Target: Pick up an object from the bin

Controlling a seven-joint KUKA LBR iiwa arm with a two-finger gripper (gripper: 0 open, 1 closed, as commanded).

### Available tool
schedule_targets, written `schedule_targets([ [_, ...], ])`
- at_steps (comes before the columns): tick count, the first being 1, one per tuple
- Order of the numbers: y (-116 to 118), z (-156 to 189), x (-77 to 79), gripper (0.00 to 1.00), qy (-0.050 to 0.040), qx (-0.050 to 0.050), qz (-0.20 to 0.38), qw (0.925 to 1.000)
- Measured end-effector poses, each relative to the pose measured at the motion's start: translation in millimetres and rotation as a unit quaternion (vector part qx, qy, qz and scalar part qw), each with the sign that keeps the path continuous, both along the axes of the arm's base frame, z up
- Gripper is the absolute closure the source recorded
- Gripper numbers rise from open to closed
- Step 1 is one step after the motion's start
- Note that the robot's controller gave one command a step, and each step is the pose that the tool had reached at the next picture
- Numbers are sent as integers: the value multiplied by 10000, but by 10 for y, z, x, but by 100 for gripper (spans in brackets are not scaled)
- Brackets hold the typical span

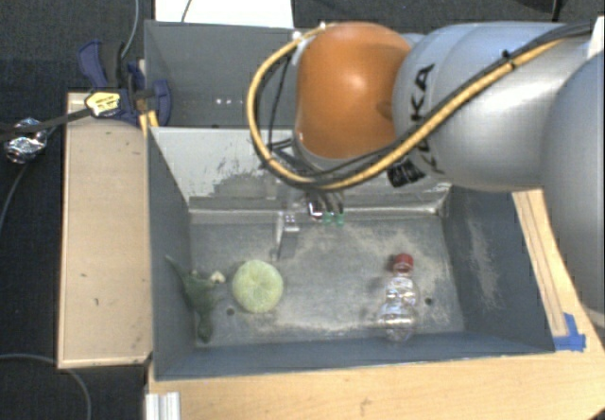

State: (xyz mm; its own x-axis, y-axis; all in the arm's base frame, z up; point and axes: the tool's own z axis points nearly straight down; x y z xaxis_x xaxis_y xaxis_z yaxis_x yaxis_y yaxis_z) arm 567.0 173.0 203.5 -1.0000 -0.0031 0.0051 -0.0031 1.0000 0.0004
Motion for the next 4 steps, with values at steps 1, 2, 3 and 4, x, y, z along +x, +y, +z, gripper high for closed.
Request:
schedule_targets([
  [1, -8, 47, 15, 0, -39, 6, -16, 10000],
  [2, -36, -251, -167, 0, -63, 12, 300, 9995],
  [3, 29, -621, -291, 0, -43, 9, 1464, 9892],
  [4, -62, -980, -323, 0, -77, 15, 2762, 9611],
])
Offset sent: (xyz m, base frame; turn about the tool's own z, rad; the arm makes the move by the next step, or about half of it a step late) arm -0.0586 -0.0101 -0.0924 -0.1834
